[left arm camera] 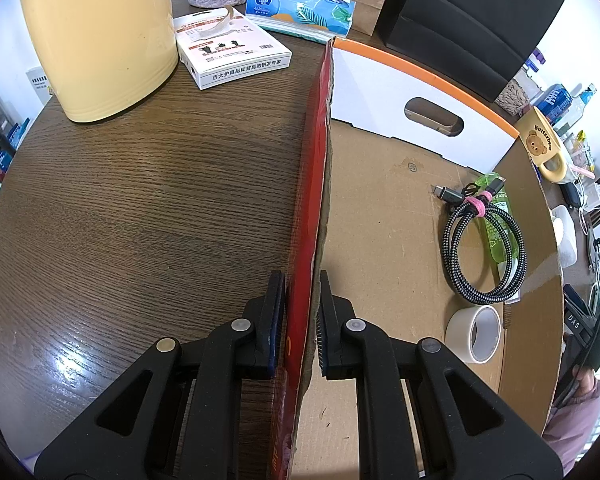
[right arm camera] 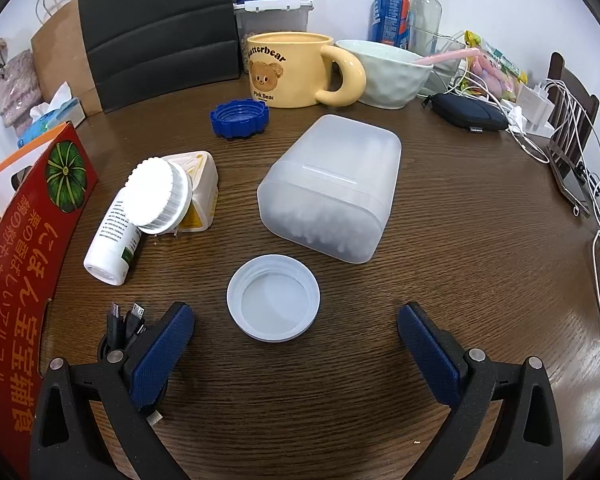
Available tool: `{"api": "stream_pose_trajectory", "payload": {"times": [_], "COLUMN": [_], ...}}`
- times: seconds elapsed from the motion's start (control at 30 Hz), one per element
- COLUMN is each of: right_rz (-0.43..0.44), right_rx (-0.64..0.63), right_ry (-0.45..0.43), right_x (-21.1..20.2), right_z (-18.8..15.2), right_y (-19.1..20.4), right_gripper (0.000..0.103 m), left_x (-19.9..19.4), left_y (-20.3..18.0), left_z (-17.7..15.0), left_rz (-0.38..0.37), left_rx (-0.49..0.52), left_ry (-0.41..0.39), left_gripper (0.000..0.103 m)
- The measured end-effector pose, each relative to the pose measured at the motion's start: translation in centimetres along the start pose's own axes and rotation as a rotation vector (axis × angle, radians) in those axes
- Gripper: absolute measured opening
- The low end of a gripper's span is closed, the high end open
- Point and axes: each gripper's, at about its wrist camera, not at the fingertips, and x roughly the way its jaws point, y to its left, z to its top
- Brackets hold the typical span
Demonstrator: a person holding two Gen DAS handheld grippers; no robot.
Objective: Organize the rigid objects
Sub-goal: 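Move the right gripper back over the white bottle cap, then grasp the white bottle cap by its rim with the right gripper, then carry the white cap into the box and open the right gripper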
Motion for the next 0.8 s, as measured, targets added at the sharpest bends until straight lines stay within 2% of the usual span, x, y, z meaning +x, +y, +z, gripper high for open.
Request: {"api": "stream_pose_trajectory", "payload": {"times": [0.2,0.23,0.27,0.33,0.37,0.4,0.6,0.8], "right_rz": [0.0,0.002,0.001,0.001,0.004,0.006,-0.001,-0.03], "right_rx": [0.0,-0.002,-0.003,-0.004,-0.005,-0.005,0.005,0.0], "right_ry": [-0.001,-0.007,-0.017,-0.046,-0.054,-0.058,-0.093,-0.176], "right_x": [0.1,0.0,-0.2,-0.8,-0.9,-1.0,-1.8,-3.5], "right_z": [0.0,0.0,0.0,-0.1,-0.1,-0.1,-0.2,-0.6], "right_y": [0.0,0.0,0.0,0.1,0.2,0.2,0.2,0.6], "right_gripper": [0.103,0.099,0.093,0.057,0.048,0.045,0.045,0.045], "left_x": [0.0,0.0,0.0,0.0,0.0,0.0,0.1,0.1], "left_y": [0.0,0.0,0.0,-0.1,-0.1,-0.1,-0.1,0.0], "left_z": [0.0,0.0,0.0,0.0,0.0,0.0,0.0,0.0], "left_rz": [-0.001,0.0,0.0,0.0,0.0,0.0,-0.002,-0.003], "left_rx": [-0.001,-0.001,-0.001,-0.001,-0.001,-0.001,-0.003,-0.003], "left_ry": [0.0,0.0,0.0,0.0,0.0,0.0,0.001,0.001], "left_gripper": [0.01,0.01,0.01,0.01,0.01,0.01,0.01,0.01]}}
